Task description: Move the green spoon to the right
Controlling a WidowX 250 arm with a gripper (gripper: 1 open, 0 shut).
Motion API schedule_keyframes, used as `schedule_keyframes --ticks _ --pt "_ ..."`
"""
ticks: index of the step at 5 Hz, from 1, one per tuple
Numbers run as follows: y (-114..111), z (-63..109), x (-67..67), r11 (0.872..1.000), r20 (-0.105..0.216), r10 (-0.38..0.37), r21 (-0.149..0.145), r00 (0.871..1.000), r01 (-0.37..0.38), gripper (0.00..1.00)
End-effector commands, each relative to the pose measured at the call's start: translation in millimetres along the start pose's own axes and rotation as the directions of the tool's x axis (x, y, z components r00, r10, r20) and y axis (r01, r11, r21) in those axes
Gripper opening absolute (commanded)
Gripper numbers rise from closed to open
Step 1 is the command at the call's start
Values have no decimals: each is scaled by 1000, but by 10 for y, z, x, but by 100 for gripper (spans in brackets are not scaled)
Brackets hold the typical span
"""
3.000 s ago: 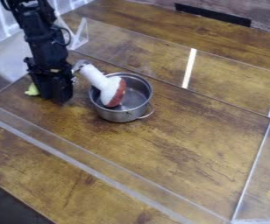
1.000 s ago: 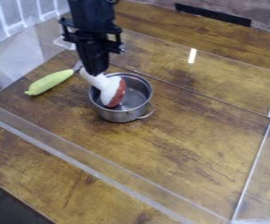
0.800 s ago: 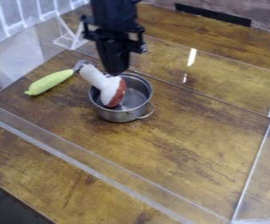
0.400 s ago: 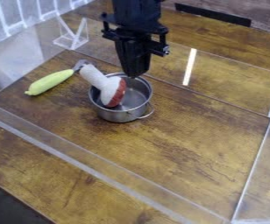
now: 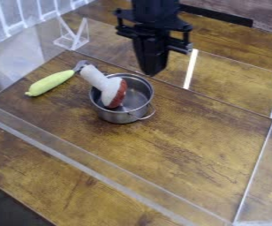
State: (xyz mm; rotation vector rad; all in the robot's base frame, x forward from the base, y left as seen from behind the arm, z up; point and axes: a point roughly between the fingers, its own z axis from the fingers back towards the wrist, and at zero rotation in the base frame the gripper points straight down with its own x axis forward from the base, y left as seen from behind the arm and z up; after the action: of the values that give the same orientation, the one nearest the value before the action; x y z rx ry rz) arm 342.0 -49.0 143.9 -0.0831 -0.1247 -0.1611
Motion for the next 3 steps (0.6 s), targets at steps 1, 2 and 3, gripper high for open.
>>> schedule_keyframes --ticks 1,2,3 --pt "-93 62 110 1000 56 11 7 998 -12 0" --pt "-170 -102 141 1000 52 30 8 998 -30 0" --pt "-267 -310 167 1000 39 21 -1 999 -21 0"
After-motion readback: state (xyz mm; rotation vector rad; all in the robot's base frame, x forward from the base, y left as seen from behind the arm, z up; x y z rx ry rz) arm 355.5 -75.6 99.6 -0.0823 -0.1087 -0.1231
